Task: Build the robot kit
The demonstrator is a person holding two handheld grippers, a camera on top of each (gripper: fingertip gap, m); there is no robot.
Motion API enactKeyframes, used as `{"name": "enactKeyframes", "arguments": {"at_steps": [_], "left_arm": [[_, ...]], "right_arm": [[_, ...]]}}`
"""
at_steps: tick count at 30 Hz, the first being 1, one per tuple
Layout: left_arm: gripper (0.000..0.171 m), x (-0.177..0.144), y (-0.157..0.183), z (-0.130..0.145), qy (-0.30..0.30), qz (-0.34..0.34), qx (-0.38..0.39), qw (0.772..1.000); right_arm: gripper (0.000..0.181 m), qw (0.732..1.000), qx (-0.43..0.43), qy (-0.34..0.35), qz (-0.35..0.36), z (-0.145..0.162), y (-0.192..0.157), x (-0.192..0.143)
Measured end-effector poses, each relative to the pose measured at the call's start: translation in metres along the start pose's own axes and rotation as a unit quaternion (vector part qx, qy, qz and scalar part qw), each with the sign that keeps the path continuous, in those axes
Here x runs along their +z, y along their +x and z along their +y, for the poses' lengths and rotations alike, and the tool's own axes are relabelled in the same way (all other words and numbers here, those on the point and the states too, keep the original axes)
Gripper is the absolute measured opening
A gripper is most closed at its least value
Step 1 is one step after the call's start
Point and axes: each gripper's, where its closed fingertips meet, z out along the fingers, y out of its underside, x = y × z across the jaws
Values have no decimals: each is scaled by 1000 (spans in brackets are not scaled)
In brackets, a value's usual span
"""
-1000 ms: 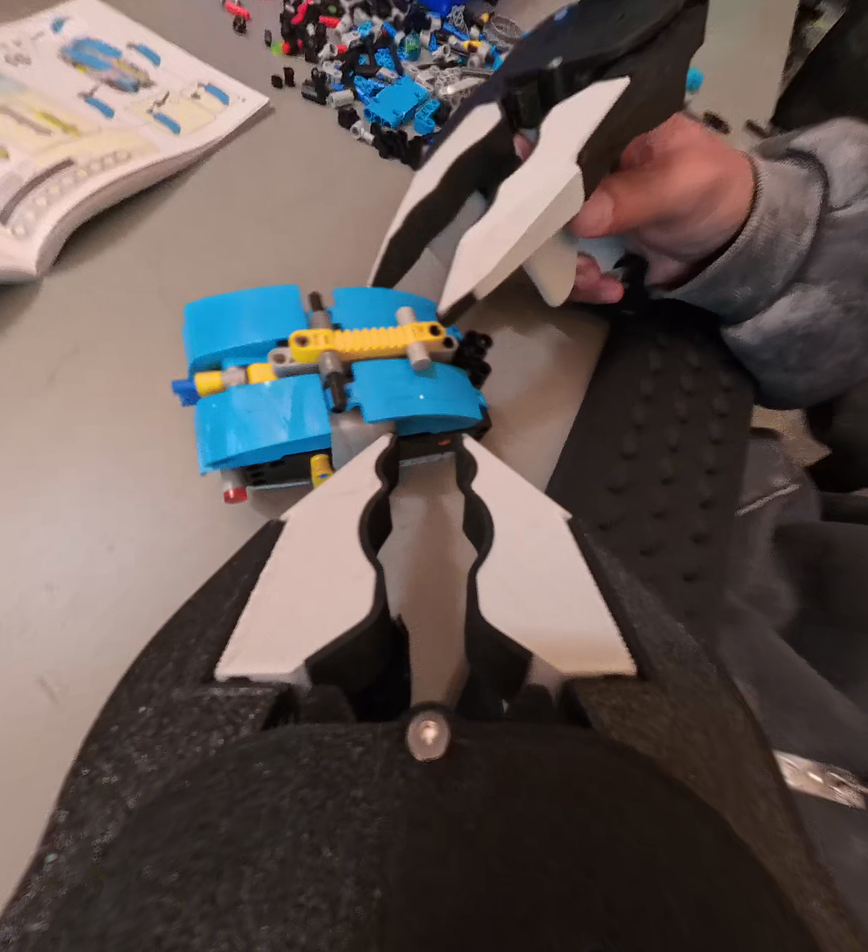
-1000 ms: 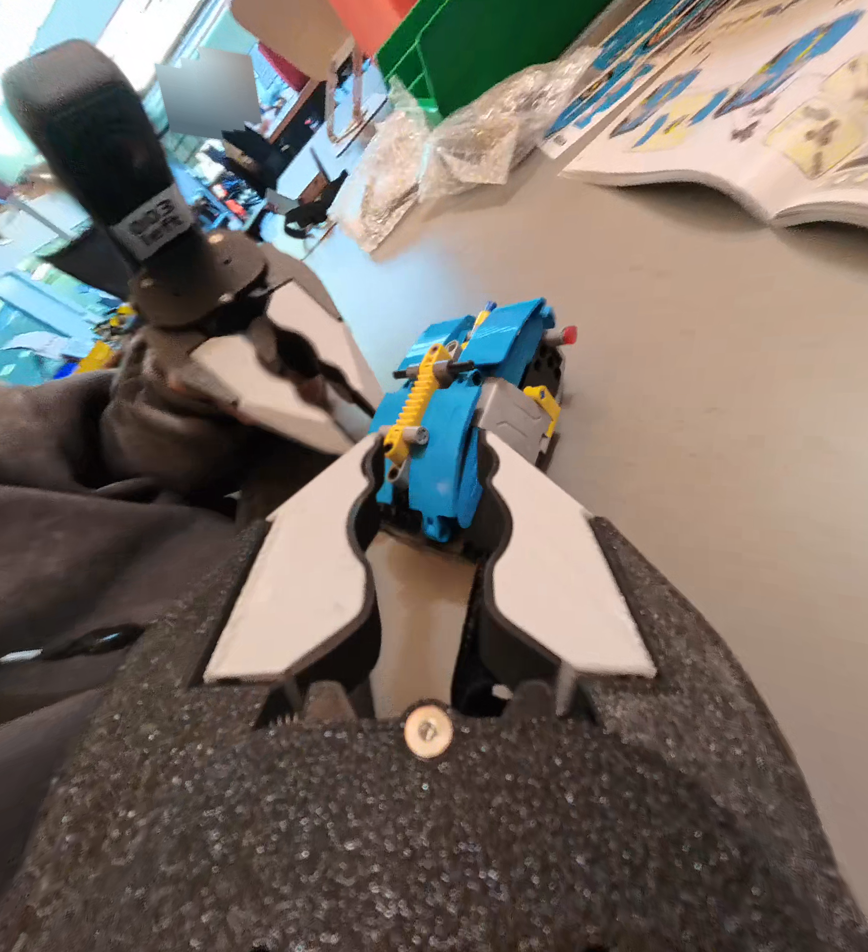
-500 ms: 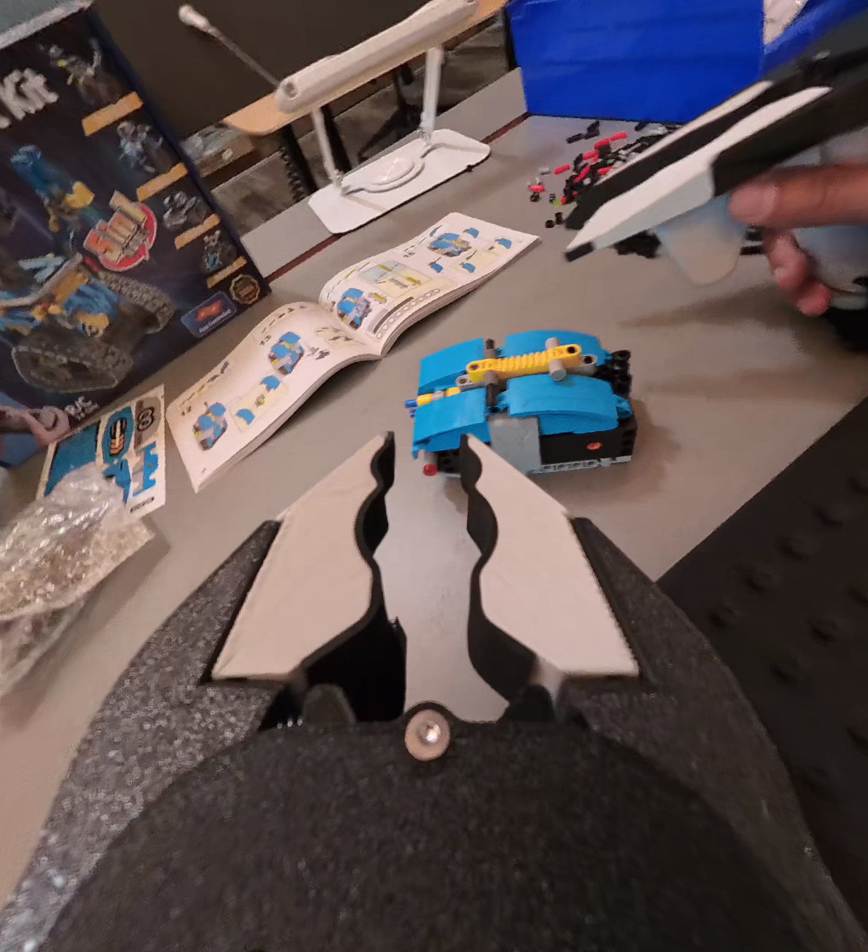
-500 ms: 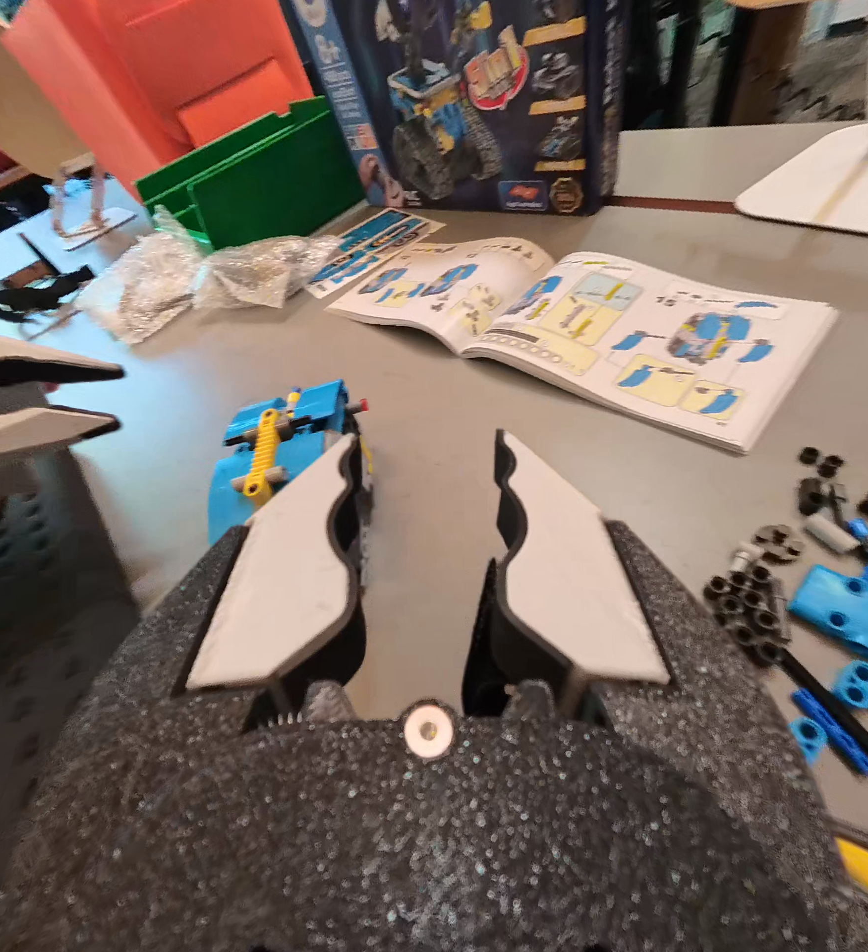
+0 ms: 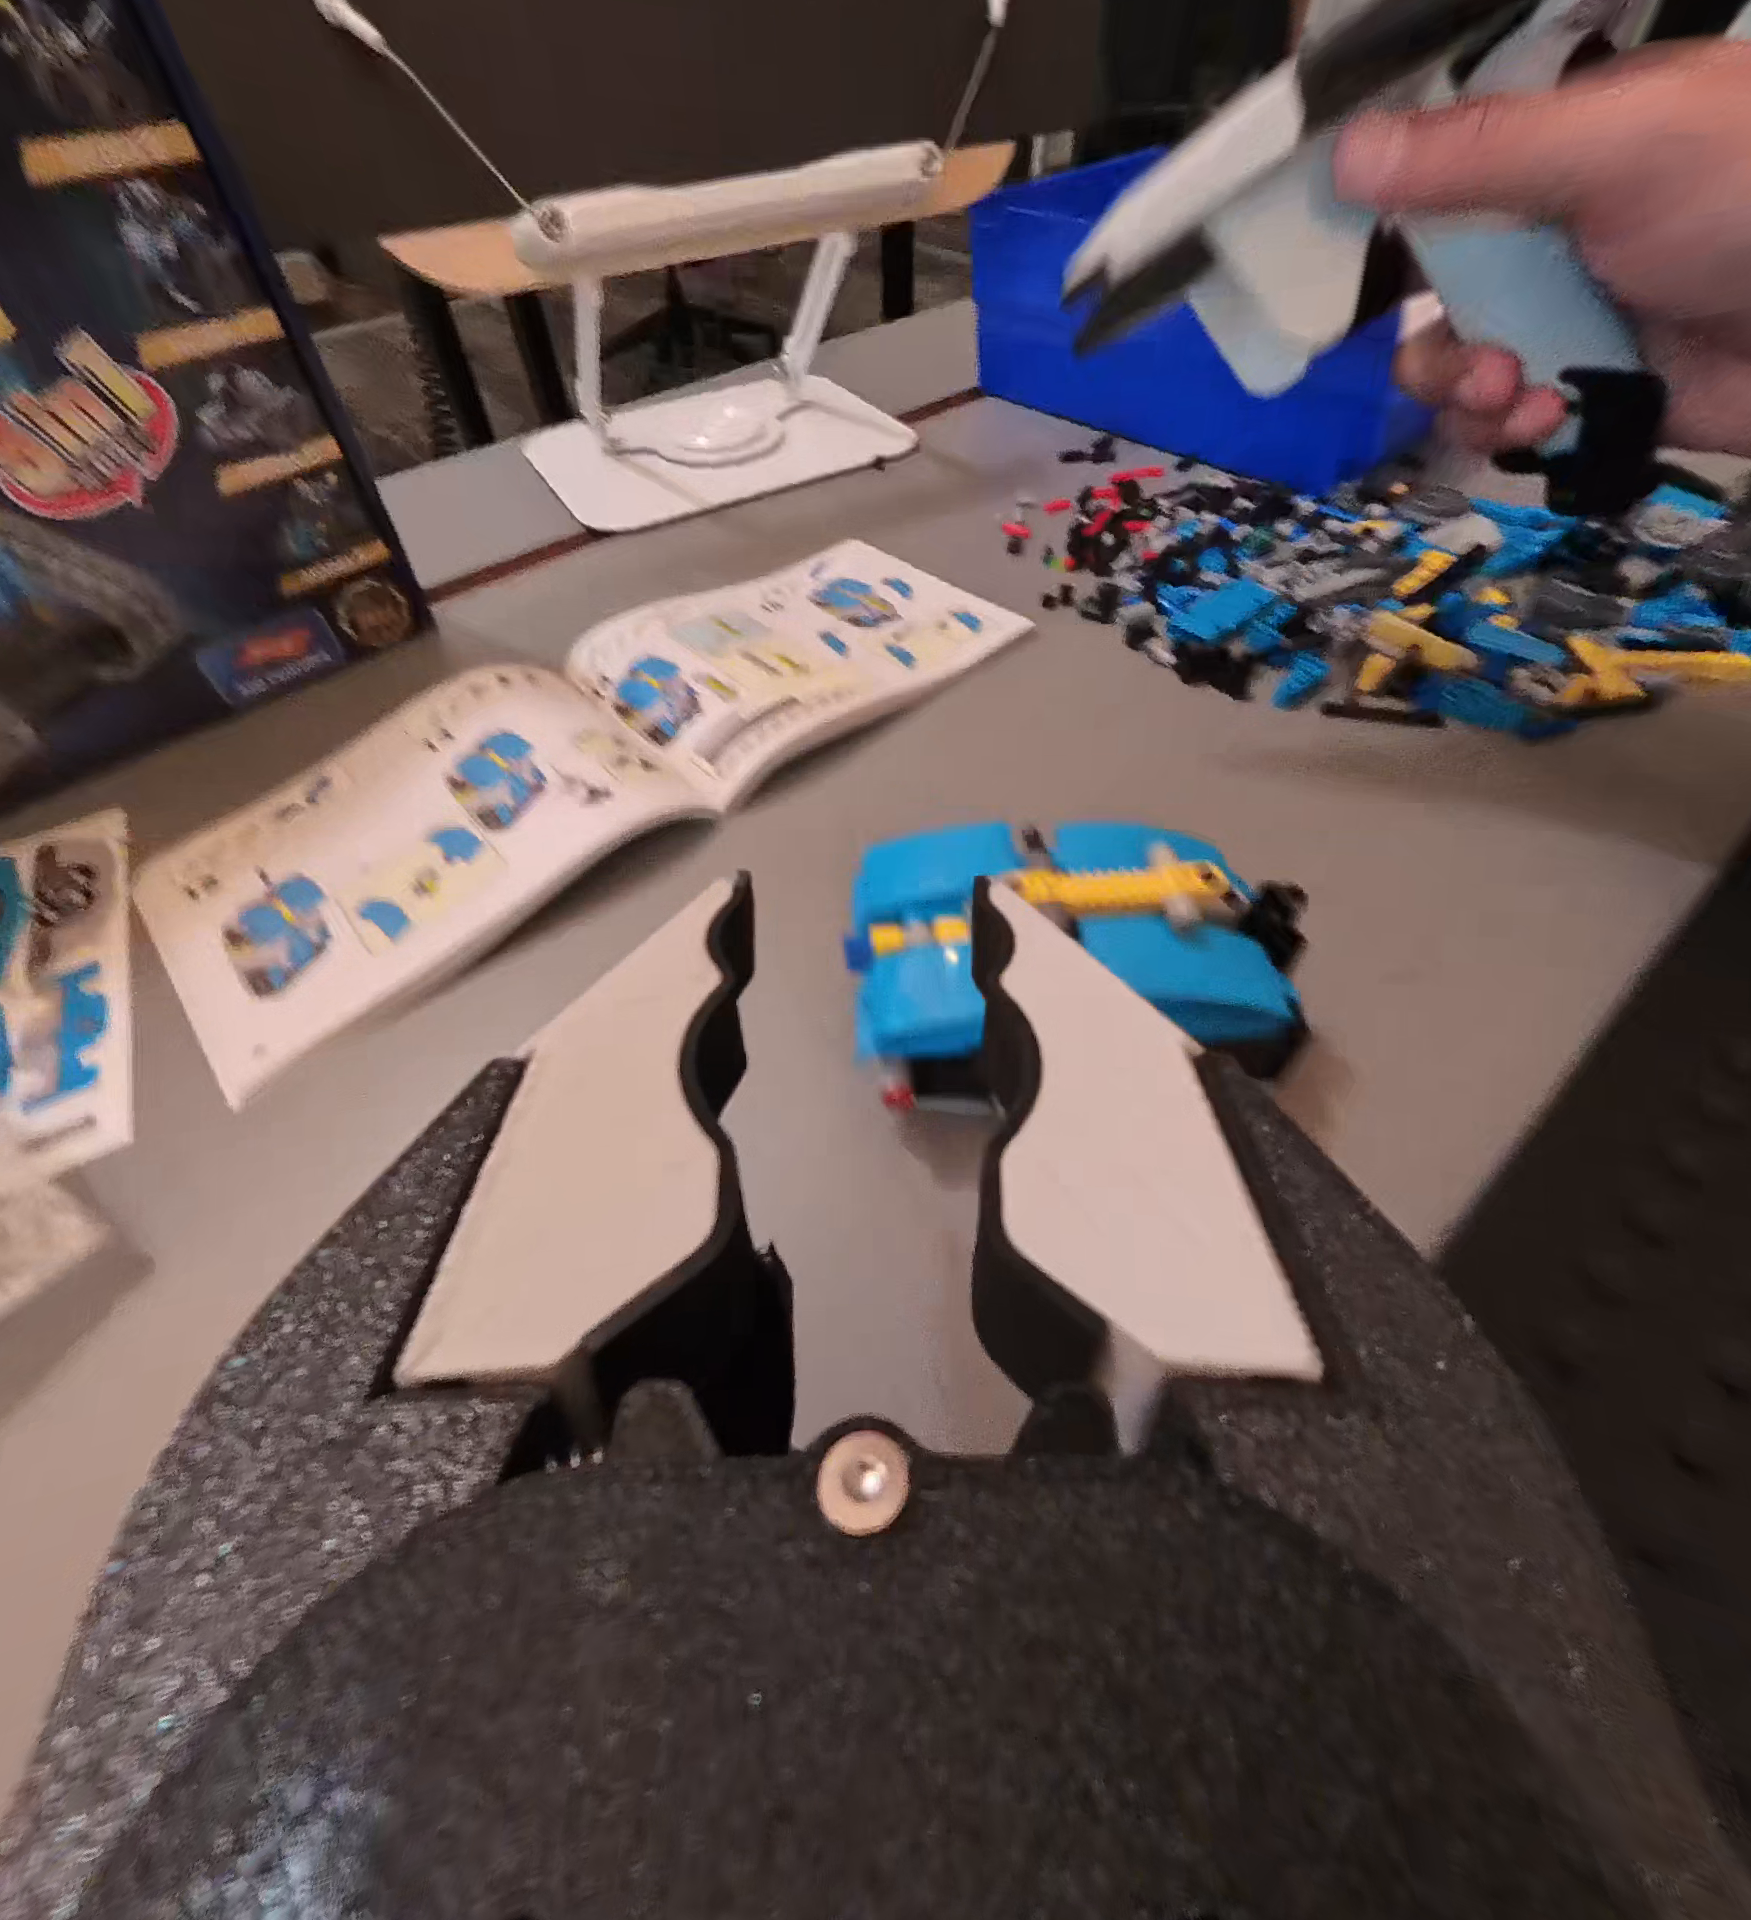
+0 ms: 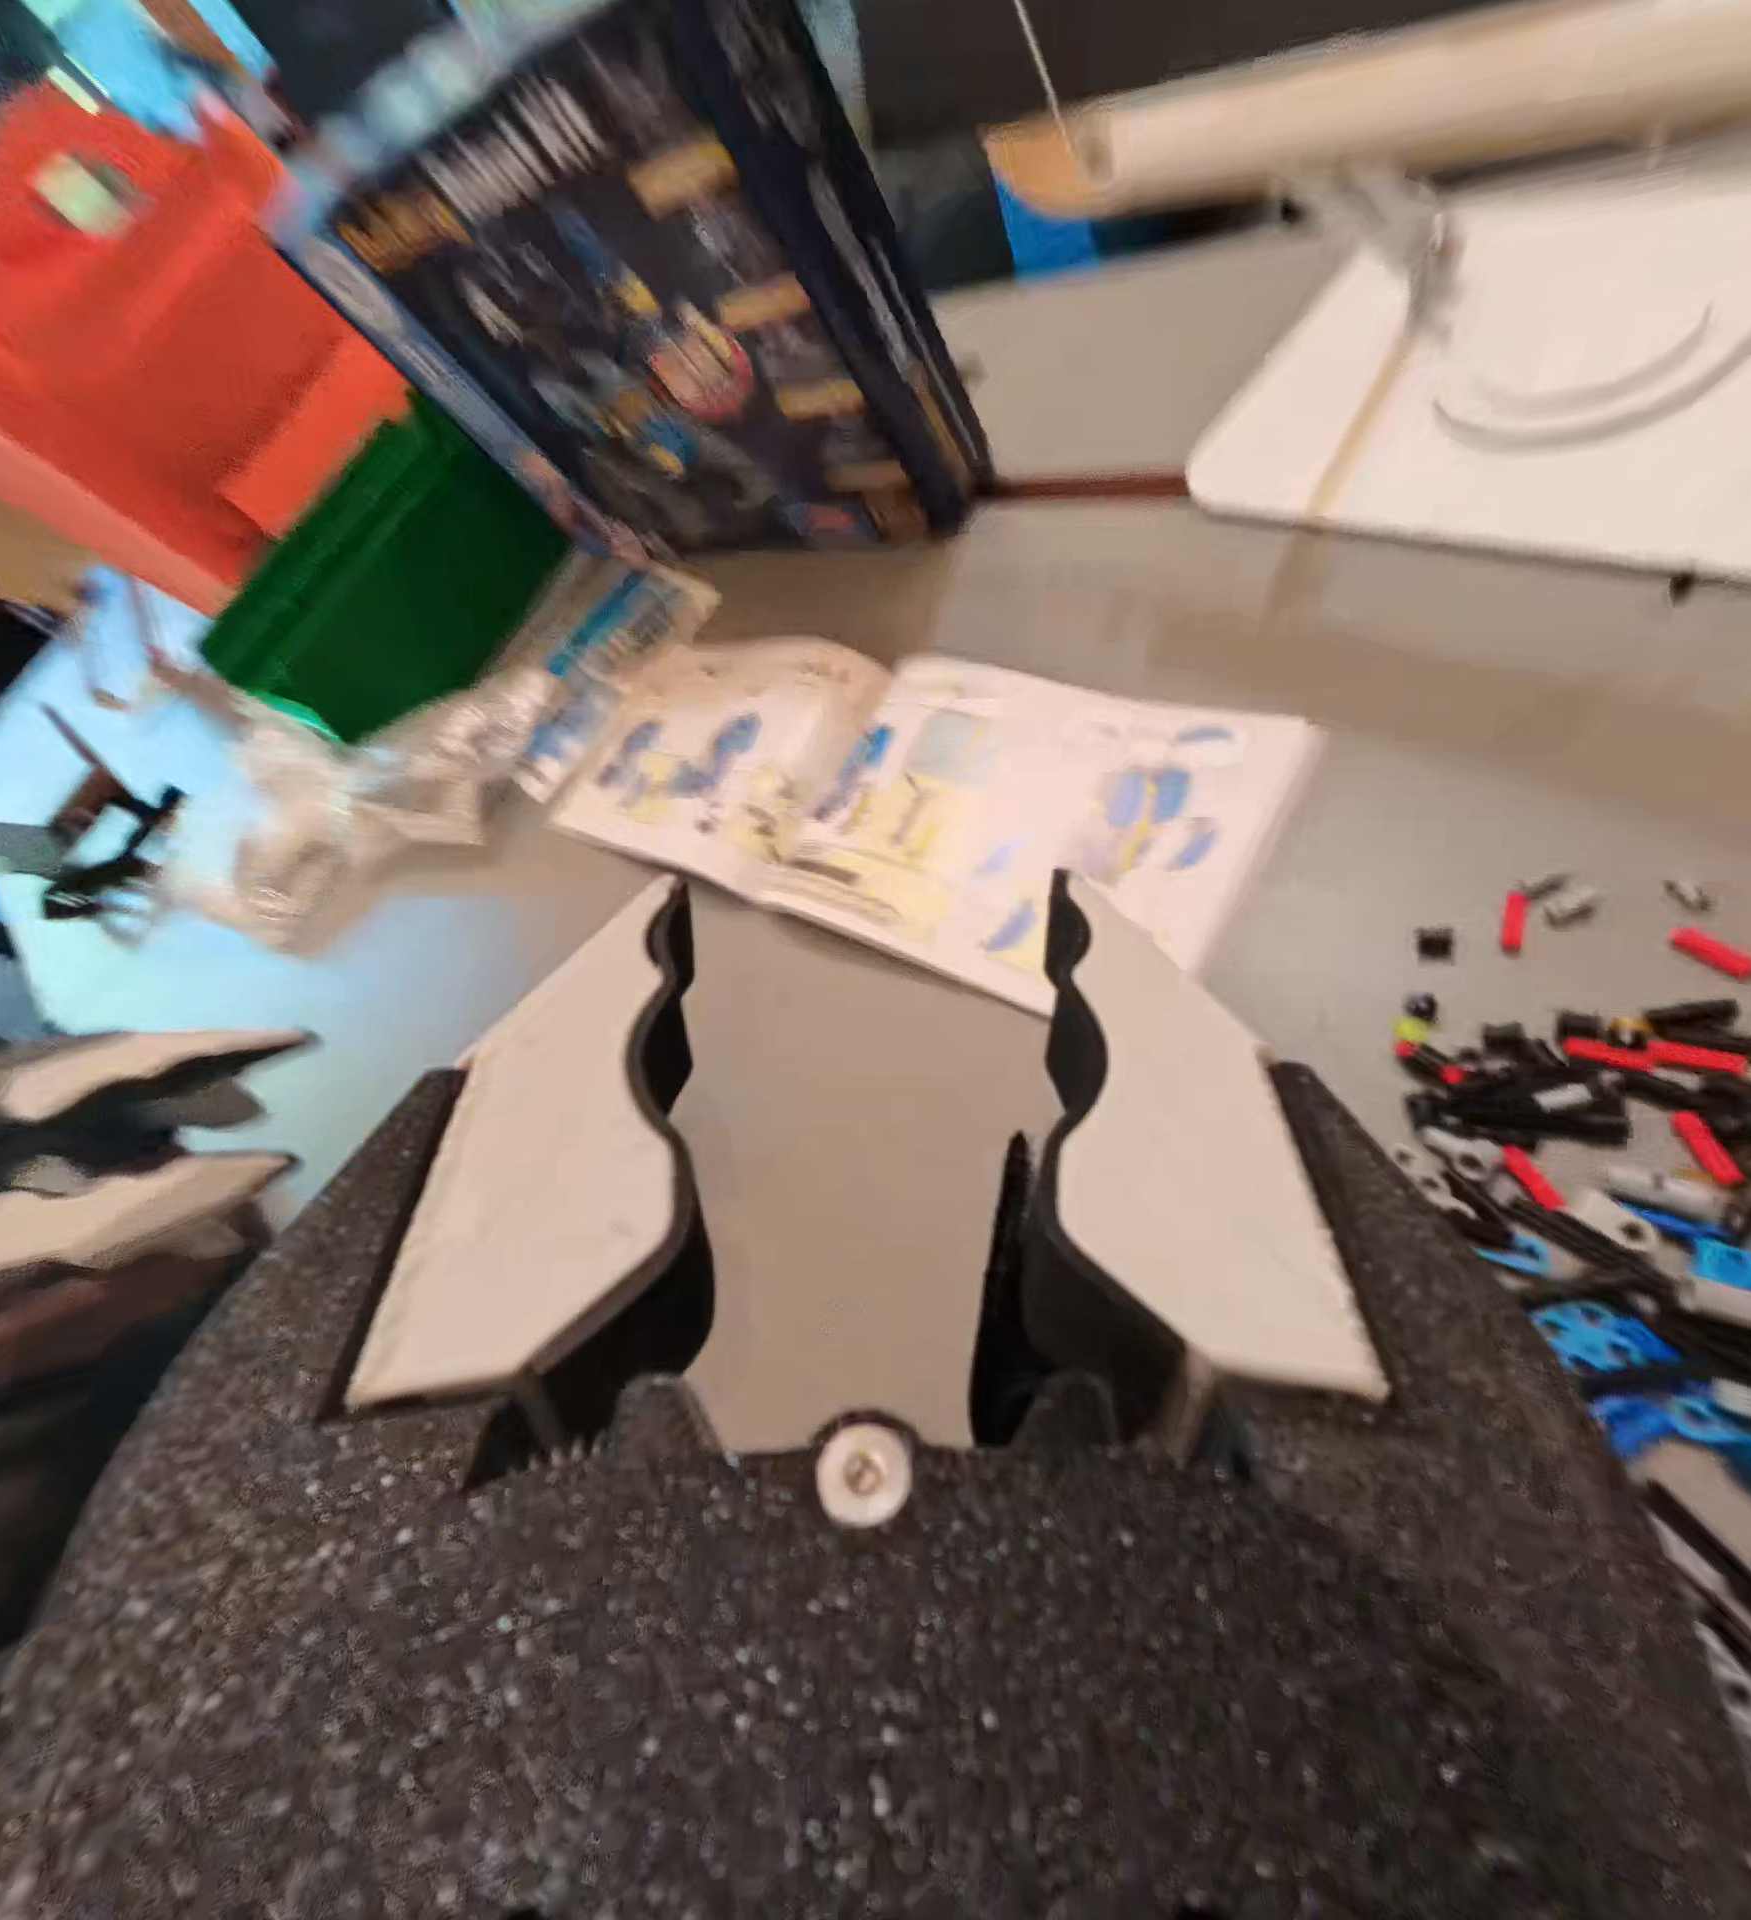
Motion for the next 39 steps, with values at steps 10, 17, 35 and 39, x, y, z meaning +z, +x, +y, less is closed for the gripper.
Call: {"name": "enactKeyframes", "arguments": {"at_steps": [10,17,35,39], "left_arm": [[44,147,-42,-1,-170,25,-2,985],[47,190,-60,16,-183,-20,77,980],[43,193,-46,26,-197,-8,75,978],[44,194,-45,30,-200,-2,66,978]], "right_arm": [[62,977,43,-192,83,53,41,66],[61,979,30,-186,82,64,51,73],[65,981,-21,-172,89,75,50,92],[57,984,15,-177,25,78,32,97]]}}
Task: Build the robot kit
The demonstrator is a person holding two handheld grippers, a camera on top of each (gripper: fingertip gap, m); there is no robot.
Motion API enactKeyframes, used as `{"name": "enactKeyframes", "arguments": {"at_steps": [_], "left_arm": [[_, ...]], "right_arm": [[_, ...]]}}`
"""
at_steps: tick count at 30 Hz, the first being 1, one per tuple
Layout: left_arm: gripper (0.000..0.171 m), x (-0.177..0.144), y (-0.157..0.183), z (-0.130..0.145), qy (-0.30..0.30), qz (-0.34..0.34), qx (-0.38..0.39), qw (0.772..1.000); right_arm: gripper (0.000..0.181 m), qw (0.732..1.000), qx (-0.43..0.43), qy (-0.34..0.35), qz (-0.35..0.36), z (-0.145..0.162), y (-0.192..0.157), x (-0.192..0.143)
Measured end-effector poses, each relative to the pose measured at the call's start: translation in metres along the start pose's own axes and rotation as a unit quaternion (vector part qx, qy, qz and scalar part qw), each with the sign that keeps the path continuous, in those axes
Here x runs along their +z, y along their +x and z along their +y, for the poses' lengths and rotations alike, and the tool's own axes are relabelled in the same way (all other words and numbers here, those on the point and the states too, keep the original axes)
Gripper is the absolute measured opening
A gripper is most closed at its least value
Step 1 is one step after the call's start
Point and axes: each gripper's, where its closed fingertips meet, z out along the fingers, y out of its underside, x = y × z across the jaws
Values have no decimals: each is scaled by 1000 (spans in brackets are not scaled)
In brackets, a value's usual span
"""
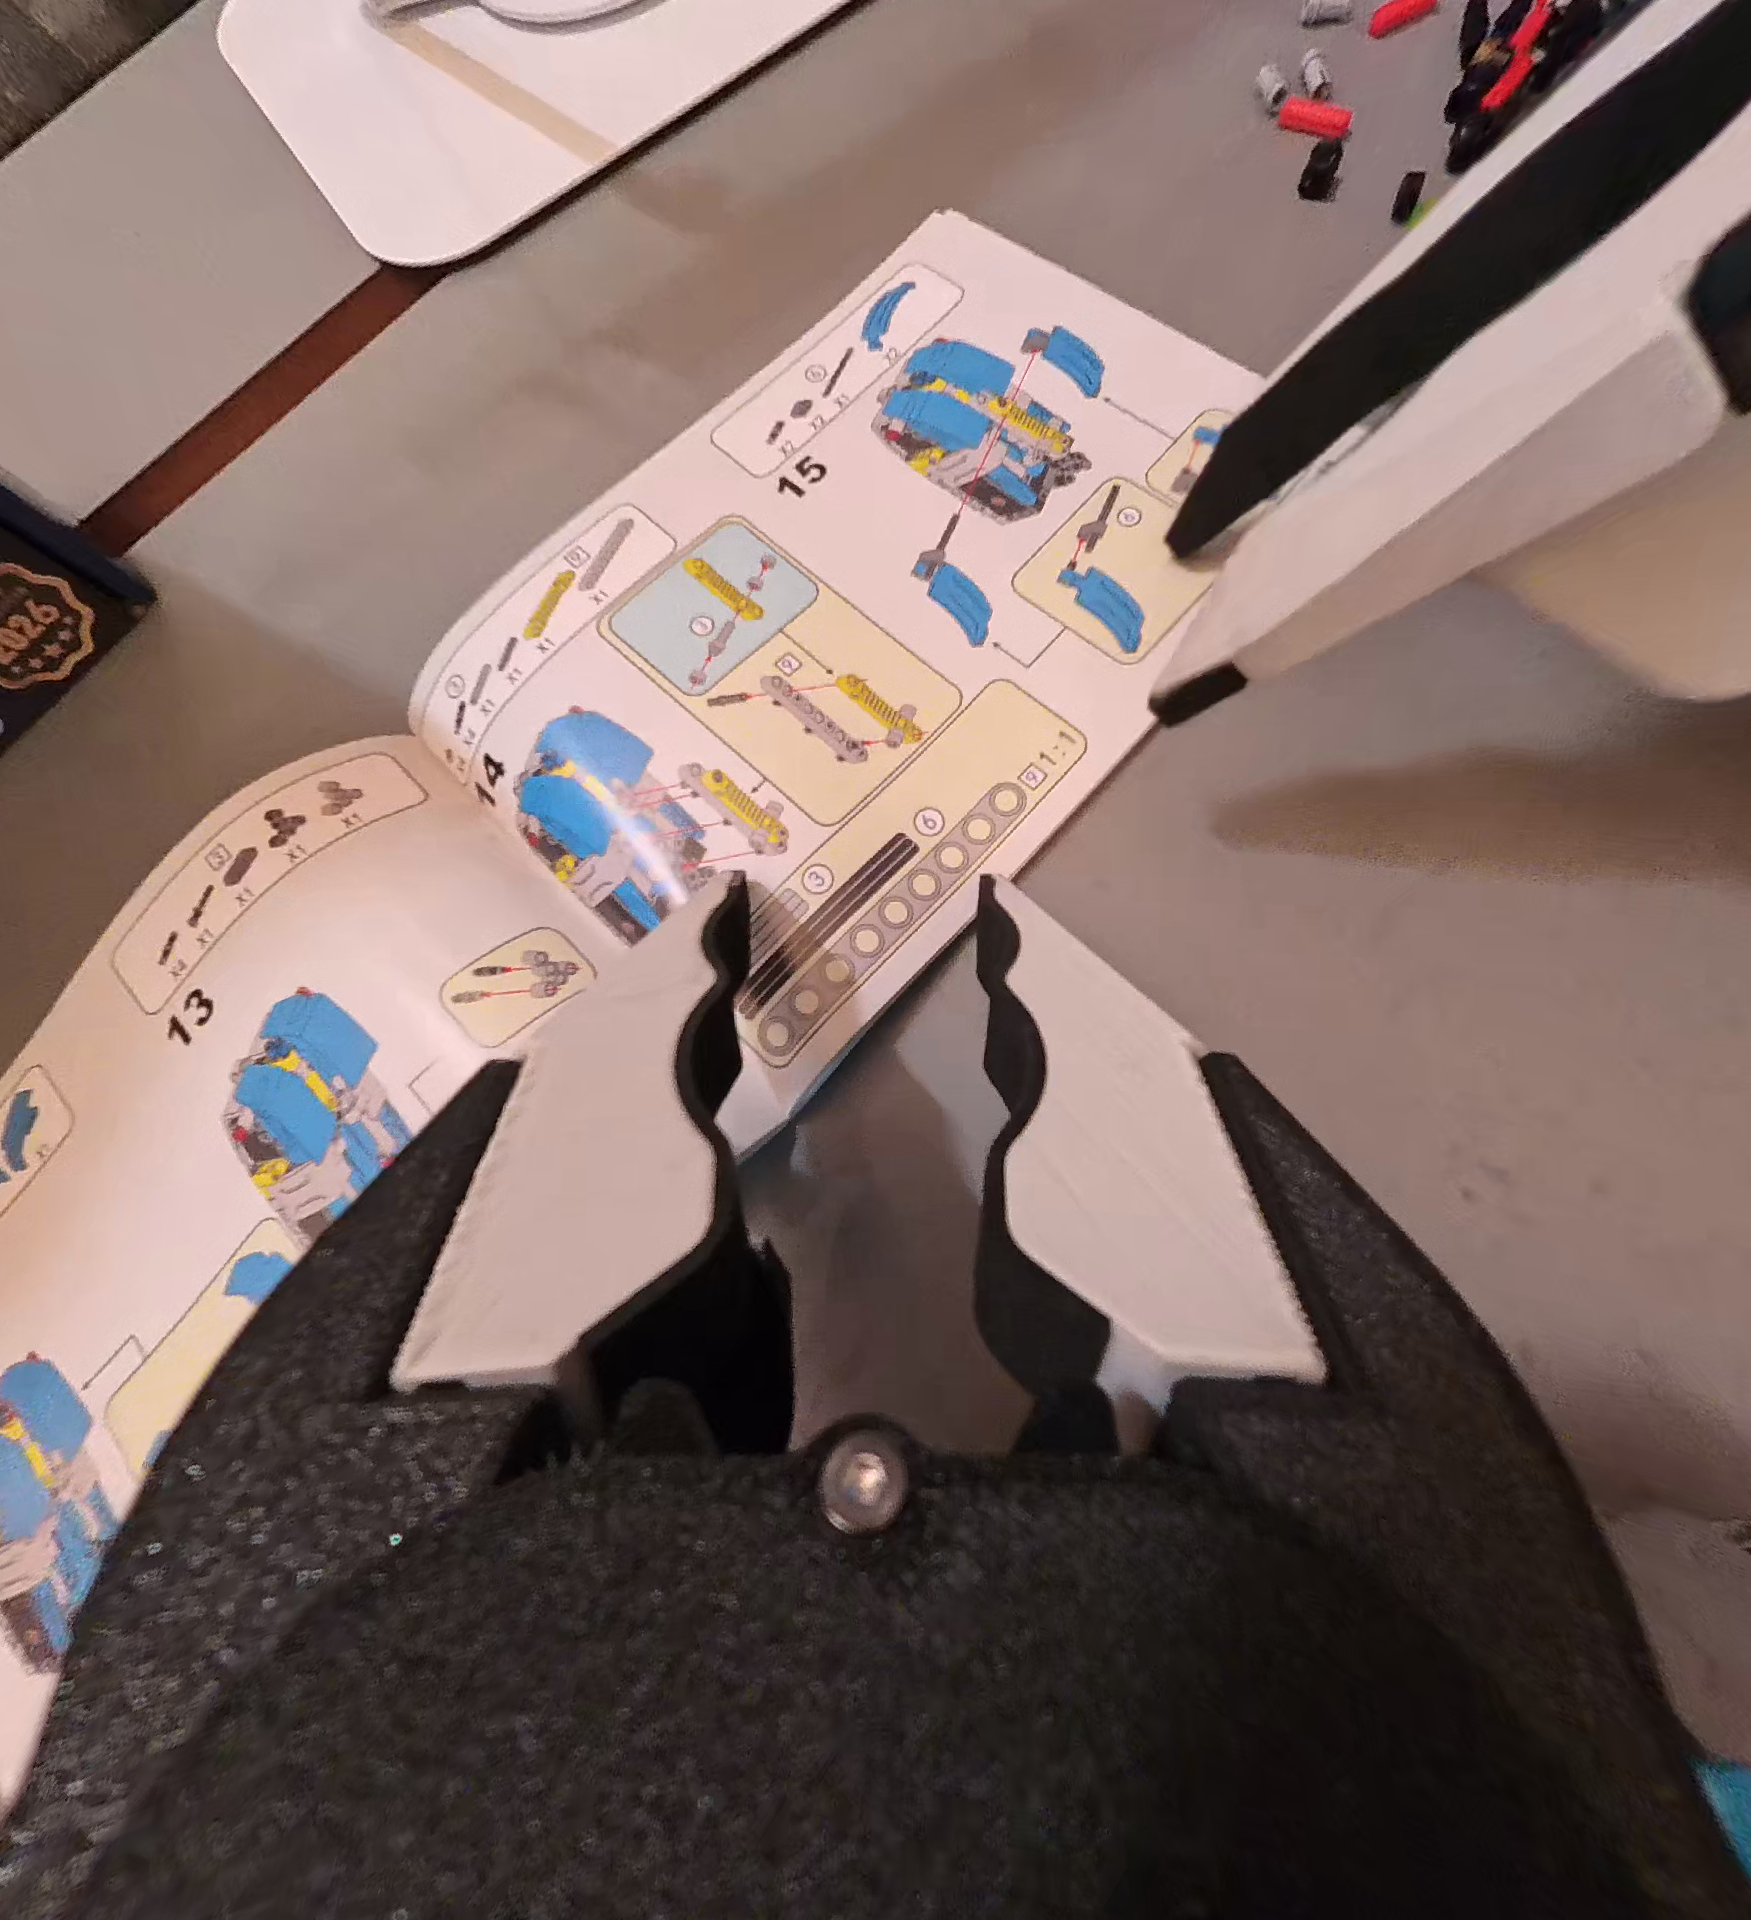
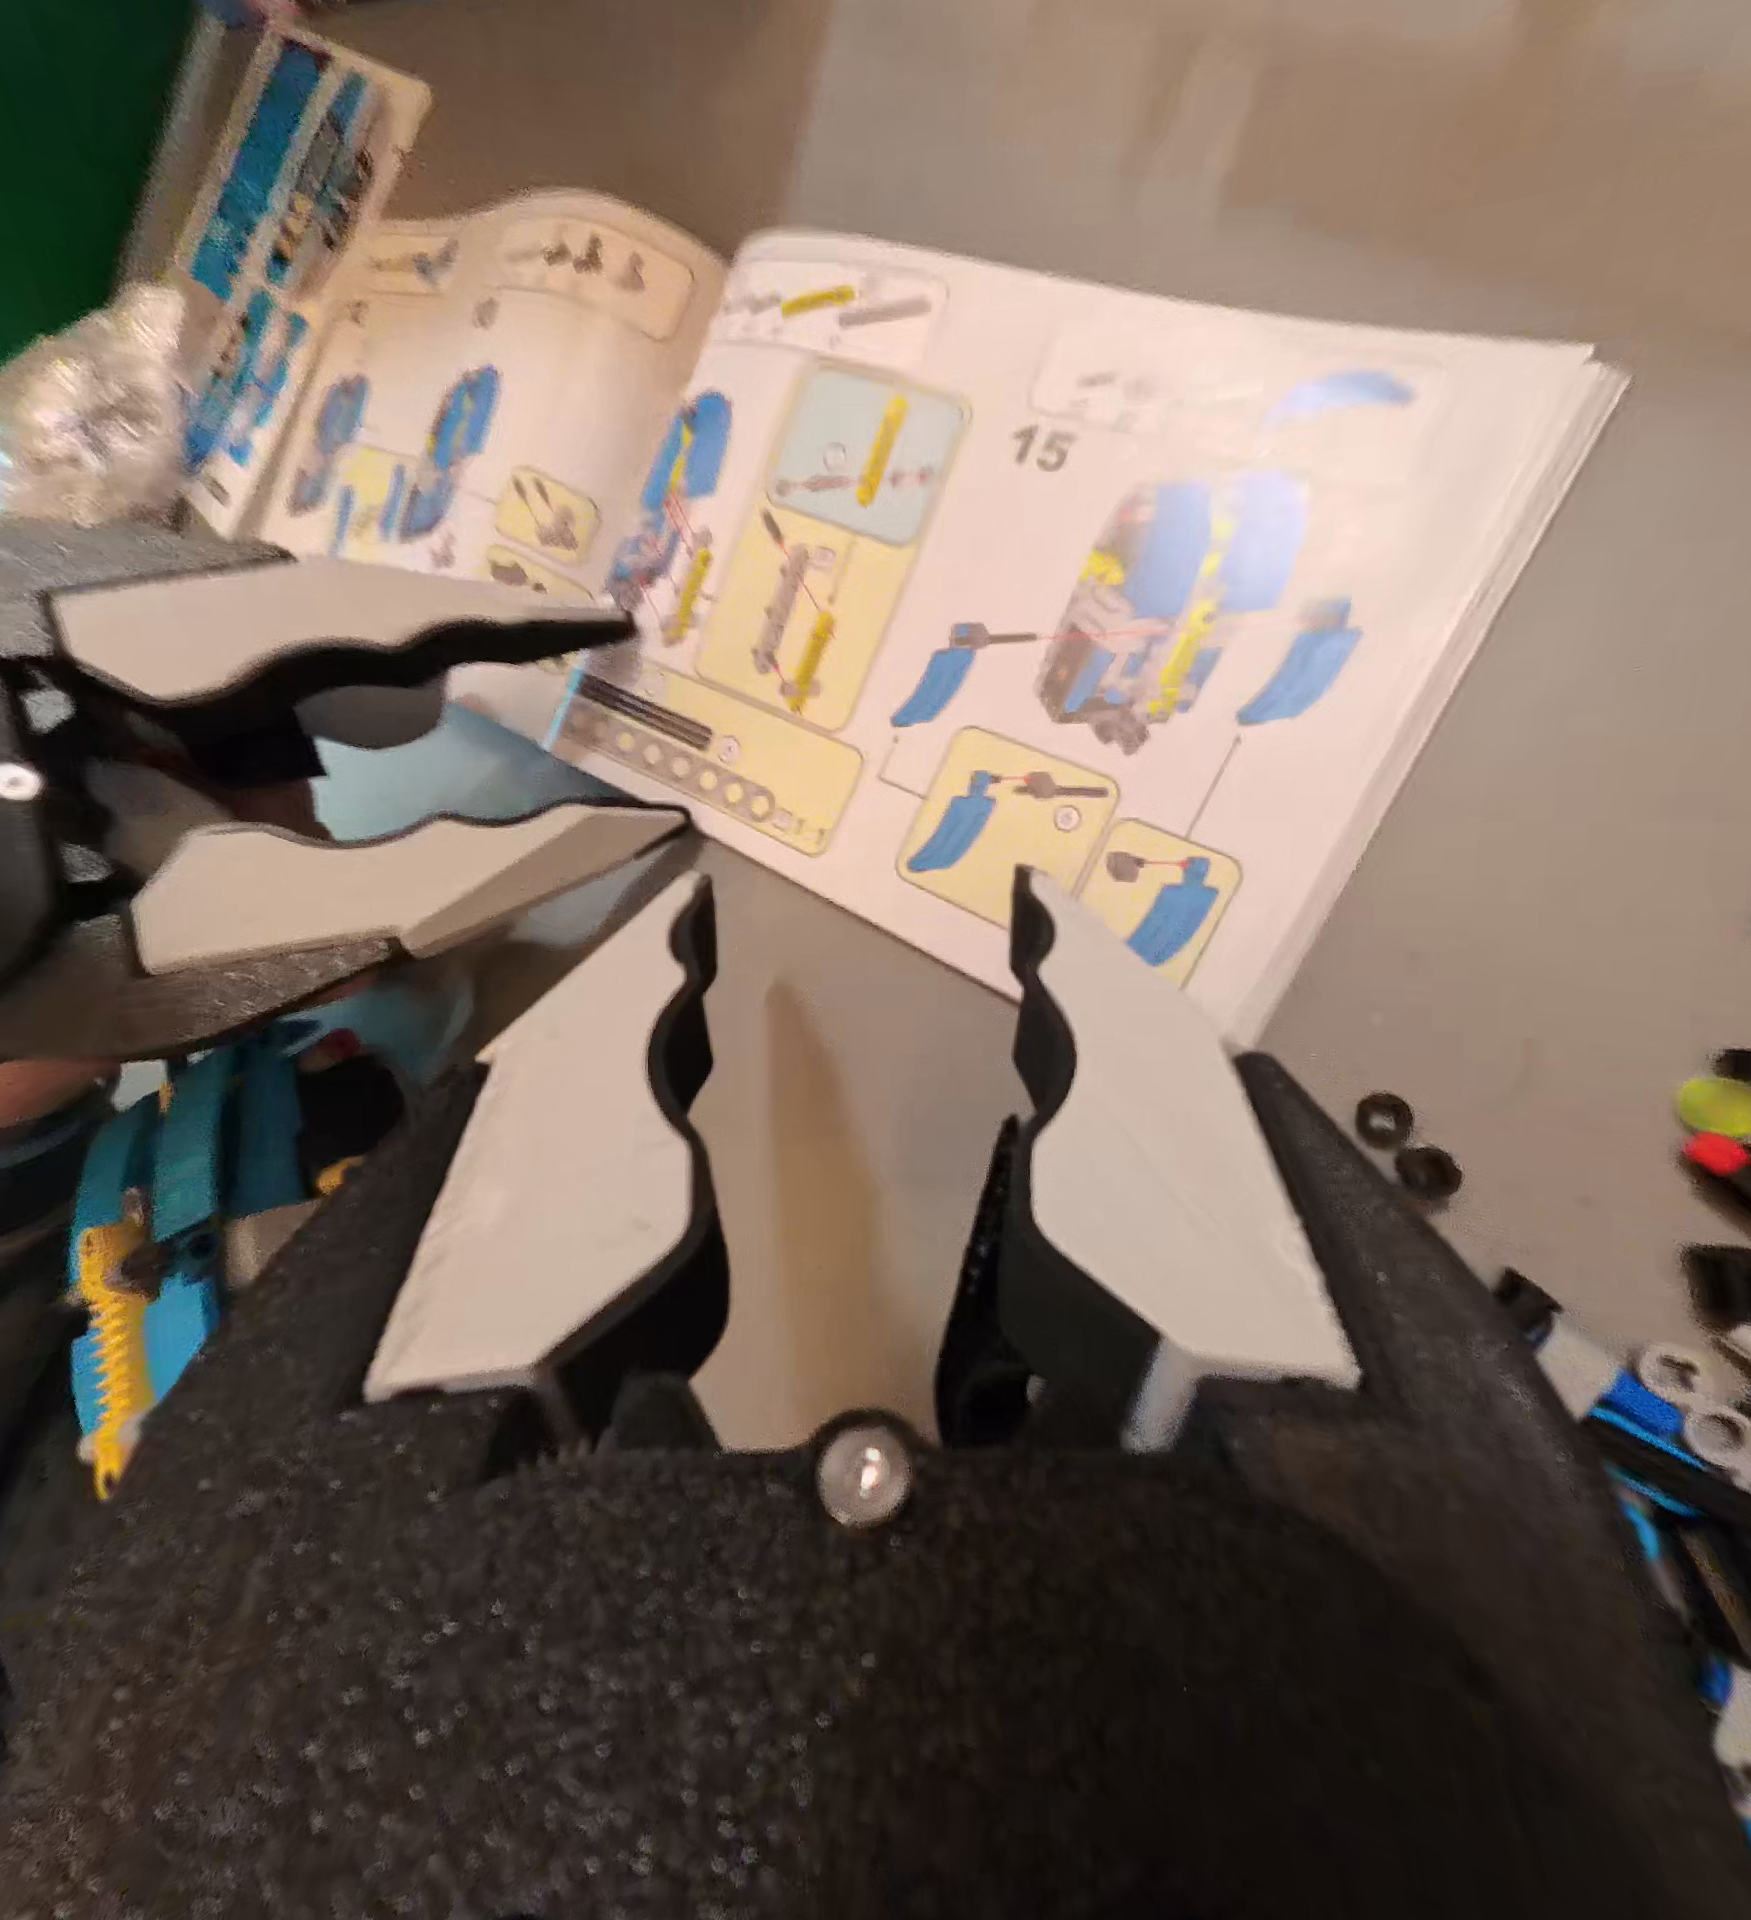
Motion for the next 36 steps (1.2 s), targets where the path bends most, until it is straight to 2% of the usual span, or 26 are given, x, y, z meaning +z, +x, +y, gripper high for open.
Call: {"name": "enactKeyframes", "arguments": {"at_steps": [4,6,11,18,24,25,26,27,29,30,31,34,36], "left_arm": [[44,-1,0,0,1,-2,0,1000],[44,-1,0,1,0,0,-1,1000],[45,0,1,4,-1,6,-6,1000],[45,1,1,4,-3,8,-11,1000],[48,2,0,4,-4,11,-24,1000],[47,2,0,4,-4,13,-26,1000],[47,2,0,4,-4,14,-27,1000],[47,2,0,5,-4,15,-27,1000],[46,2,1,5,-3,16,-26,1000],[46,2,1,4,-3,14,-24,1000],[46,2,1,5,-3,13,-22,1000],[46,1,1,4,-3,9,-18,1000],[46,2,1,4,-2,10,-17,1000]], "right_arm": [[53,999,-16,17,23,-8,6,-6],[53,997,-23,39,69,-16,18,-19],[58,992,-34,-23,116,3,31,-11],[63,986,-57,-43,148,5,27,-7],[66,989,-49,-43,131,5,21,-4],[64,990,-48,-43,121,5,18,-3],[44,996,-42,-42,70,6,3,2],[51,999,-20,-35,23,6,-11,9],[42,999,-11,-26,41,2,-4,9],[50,998,-11,-22,52,-2,-1,8],[54,999,-14,-9,33,-7,-8,6],[57,1000,-8,26,-7,-19,-20,-4],[58,1000,-7,15,-16,-15,-21,0]]}}
